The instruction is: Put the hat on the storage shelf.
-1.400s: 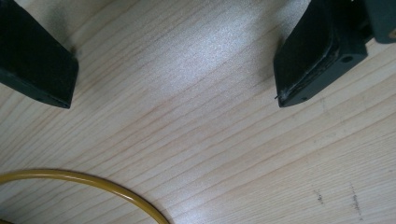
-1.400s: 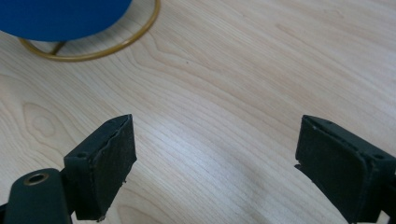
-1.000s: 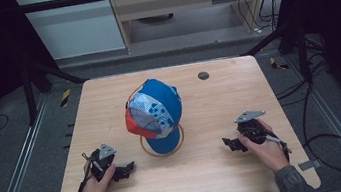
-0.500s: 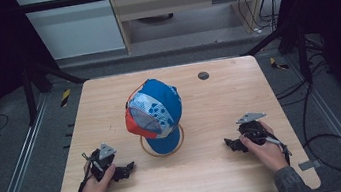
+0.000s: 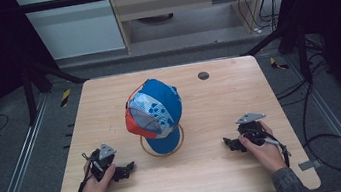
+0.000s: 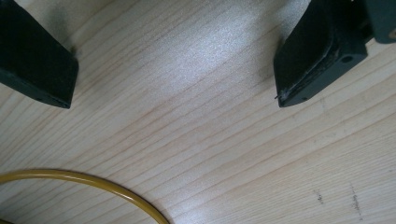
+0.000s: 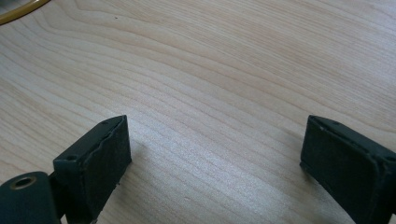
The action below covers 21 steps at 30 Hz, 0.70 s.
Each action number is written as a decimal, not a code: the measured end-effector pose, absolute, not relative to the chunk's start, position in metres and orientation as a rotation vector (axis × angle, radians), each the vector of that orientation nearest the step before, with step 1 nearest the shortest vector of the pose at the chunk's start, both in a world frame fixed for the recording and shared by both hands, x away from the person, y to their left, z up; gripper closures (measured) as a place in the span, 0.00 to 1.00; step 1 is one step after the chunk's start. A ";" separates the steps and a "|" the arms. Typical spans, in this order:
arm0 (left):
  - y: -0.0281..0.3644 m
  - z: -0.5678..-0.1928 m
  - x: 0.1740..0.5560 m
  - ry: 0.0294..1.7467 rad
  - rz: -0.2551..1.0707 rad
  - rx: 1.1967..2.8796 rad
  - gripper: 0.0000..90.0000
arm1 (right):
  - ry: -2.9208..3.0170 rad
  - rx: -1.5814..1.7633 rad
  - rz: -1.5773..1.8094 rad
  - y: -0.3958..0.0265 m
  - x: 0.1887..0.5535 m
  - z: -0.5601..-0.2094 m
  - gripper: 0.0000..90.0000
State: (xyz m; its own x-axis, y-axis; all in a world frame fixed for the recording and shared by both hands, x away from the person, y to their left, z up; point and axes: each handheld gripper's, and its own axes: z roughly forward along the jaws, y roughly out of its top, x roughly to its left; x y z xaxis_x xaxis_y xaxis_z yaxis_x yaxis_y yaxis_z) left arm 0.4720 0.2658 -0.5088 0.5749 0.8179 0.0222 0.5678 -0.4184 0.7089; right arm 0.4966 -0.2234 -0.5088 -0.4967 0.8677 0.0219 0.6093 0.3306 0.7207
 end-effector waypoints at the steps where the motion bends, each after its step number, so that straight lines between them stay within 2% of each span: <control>1: 0.266 -0.509 0.472 1.100 0.486 2.141 0.00 | 2.232 1.309 0.968 -0.223 0.497 -0.509 0.09; 21: 0.266 -0.509 0.472 1.100 0.485 2.142 0.00 | 2.184 1.316 0.953 -0.219 0.490 -0.512 0.08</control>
